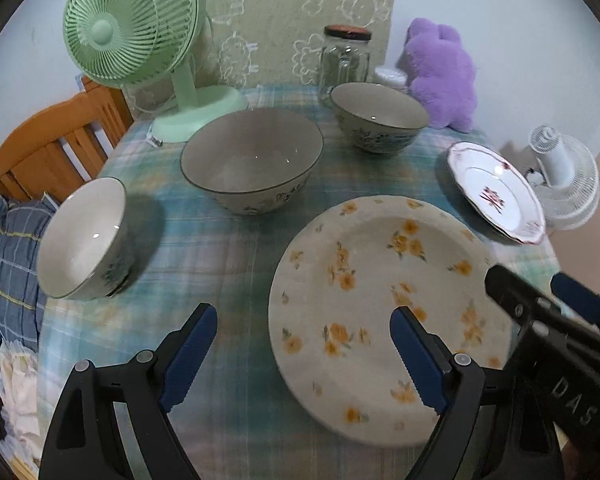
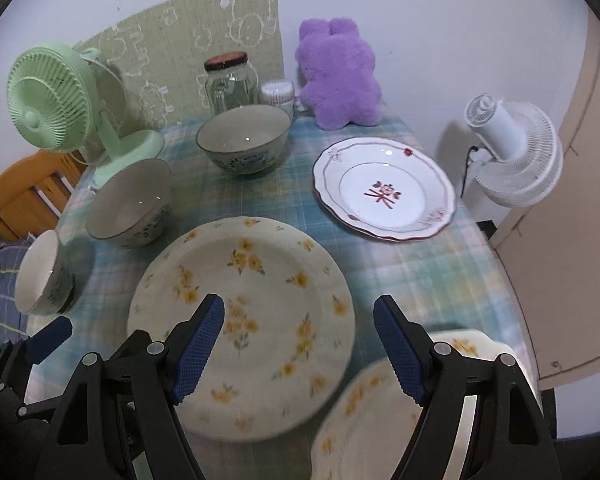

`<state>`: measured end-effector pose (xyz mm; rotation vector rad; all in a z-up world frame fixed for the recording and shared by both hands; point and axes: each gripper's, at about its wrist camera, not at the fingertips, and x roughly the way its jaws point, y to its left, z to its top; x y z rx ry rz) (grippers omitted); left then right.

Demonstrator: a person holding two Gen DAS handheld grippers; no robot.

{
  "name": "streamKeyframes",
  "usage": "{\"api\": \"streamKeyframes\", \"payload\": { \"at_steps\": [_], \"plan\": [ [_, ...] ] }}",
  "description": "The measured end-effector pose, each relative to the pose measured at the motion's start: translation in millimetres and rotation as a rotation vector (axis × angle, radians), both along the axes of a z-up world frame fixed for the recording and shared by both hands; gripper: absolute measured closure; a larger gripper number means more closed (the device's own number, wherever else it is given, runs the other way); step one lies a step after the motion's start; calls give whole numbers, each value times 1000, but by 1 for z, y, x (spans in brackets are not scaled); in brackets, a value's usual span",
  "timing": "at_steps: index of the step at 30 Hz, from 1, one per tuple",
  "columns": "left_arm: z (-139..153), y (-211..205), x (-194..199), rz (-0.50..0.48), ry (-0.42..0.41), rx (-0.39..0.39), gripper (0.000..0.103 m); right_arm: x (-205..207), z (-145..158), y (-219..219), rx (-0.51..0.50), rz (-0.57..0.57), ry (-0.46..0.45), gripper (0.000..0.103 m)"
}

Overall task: Organize plates and bowls
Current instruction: 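Grasp the dotted-rim yellow-flower plate with both tools, then lift the dotted-rim plate and carry it over the first plate with both tools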

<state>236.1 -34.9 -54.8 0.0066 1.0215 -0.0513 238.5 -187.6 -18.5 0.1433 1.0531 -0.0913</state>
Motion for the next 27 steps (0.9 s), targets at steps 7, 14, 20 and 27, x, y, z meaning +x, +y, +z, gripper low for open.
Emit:
{"api": "streamKeyframes", "payload": {
  "at_steps": [7,14,20,27],
  "plan": [
    [-32,-6,22,44,41,28,17,29,-40,-6,20,17,54,24],
    [-52,-12,29,41,75,28,22,42,-70,-13,48,21,117,27],
    [-56,-16,32,25,81,16,24,47,-78,-18,60,37,135,30],
    [-55,-12,32,37,92,9,26,47,-75,-17,70,37,139,30]
  ]
}}
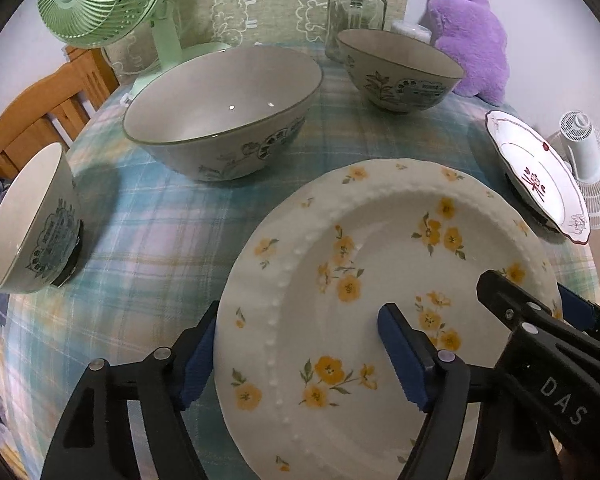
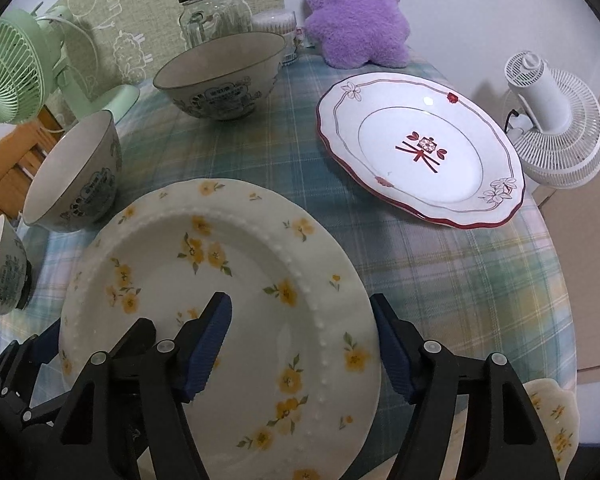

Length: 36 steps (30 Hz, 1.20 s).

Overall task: Organize plates and bowls
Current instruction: 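Lift the dotted-rim plate and carry it over the first plate with both tools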

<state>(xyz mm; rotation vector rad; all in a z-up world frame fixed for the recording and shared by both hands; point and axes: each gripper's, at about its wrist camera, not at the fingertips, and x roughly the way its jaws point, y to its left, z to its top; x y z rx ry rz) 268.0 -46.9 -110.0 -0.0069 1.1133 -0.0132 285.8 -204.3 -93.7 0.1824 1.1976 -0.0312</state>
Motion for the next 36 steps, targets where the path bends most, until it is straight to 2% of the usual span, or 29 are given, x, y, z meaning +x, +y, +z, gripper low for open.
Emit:
{"api": "streamKeyframes", "payload": {
  "at_steps": [12,19,28,36],
  "plan": [
    [1,34,-31,29,48,8,27,-20,8,30,44,39,73,30],
    [0,44,-46,32,49,15,27,-35,10,51,-5,64,82,31],
    [0,38,-49,45,31,34,24,-25,5,53,-32,55,77,31],
    [13,38,-54,30,32,40,25,-25,16,53,-61,55,97,32]
  ]
}}
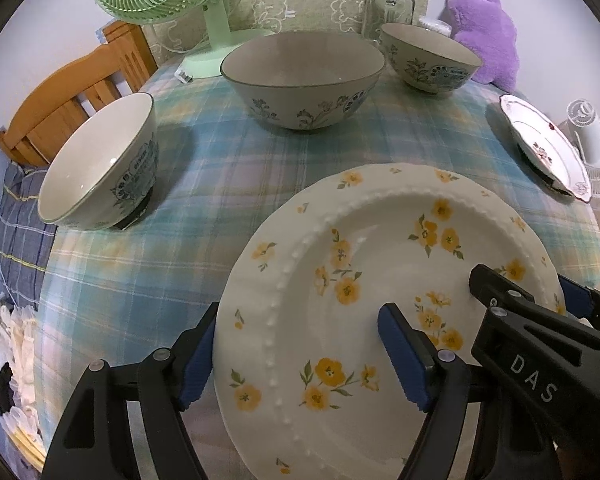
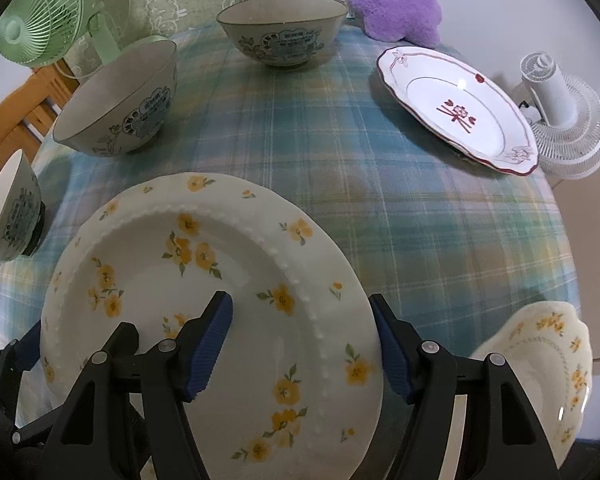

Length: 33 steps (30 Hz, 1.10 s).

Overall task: Organize plates and bowls
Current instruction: 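Lift the dotted-rim plate and carry it over the first plate with both tools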

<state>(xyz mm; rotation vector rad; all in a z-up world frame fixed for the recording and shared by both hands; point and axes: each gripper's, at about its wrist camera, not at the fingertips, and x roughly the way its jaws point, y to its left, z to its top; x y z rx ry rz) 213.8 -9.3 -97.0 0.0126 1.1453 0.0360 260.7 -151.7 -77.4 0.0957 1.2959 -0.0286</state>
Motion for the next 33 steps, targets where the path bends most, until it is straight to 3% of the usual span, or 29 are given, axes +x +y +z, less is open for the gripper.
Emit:
{"api": "streamKeyframes", "payload": {
  "at_steps": [17,24,33],
  "plan": [
    [55,8,-51,-126,-67,-50,25,-63,73,4,-69,-150,-96,32],
    [70,-8,-70,-174,-99,-45,25,-96,91,-10,-75,-219,-122,32],
    [75,-48,-88,-161,-110,-42,25,-116,101,-50,-50,-213,-139,32]
  ]
}}
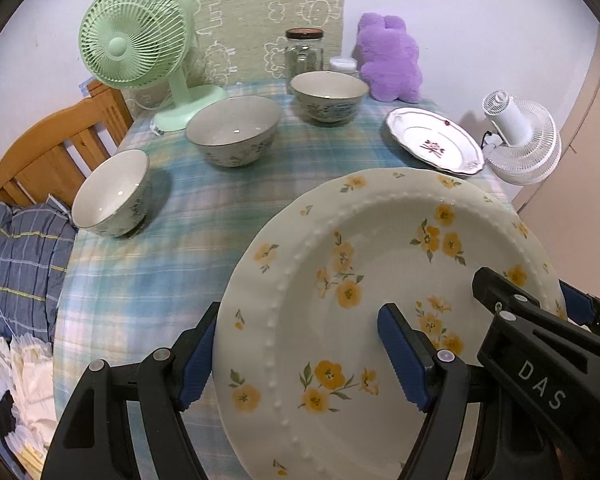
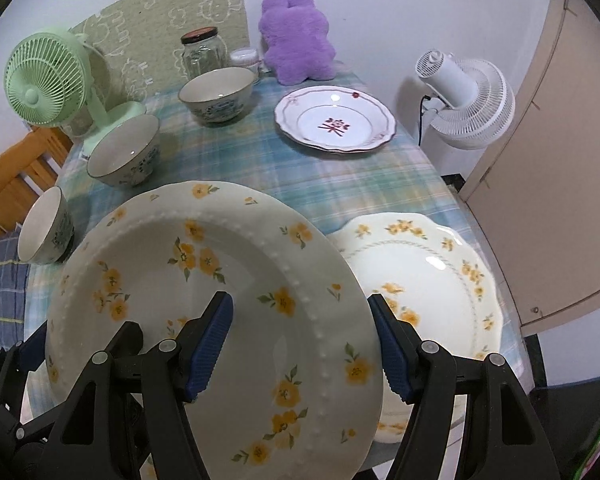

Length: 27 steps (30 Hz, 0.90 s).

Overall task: Organize plates and bowls
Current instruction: 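Lift the dotted-rim plate and carry it over the first plate with both tools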

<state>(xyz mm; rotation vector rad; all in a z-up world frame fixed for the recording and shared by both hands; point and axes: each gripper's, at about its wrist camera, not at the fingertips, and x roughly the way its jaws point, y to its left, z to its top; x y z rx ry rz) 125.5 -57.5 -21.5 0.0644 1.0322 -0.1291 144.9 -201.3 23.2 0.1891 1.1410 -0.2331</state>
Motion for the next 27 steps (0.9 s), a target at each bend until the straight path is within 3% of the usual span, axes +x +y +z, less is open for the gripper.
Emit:
{"api": "streamKeyframes", "payload": {
  "at_steps": [13,27],
  "plan": [
    [-4,-79,-8,-1,23,-10,27,-14,-7,-83,-3,4,24,32],
    [-38,-140,-9,-9,93,-18,27,-24,-45,-148,-14,12,77,32]
  ]
}}
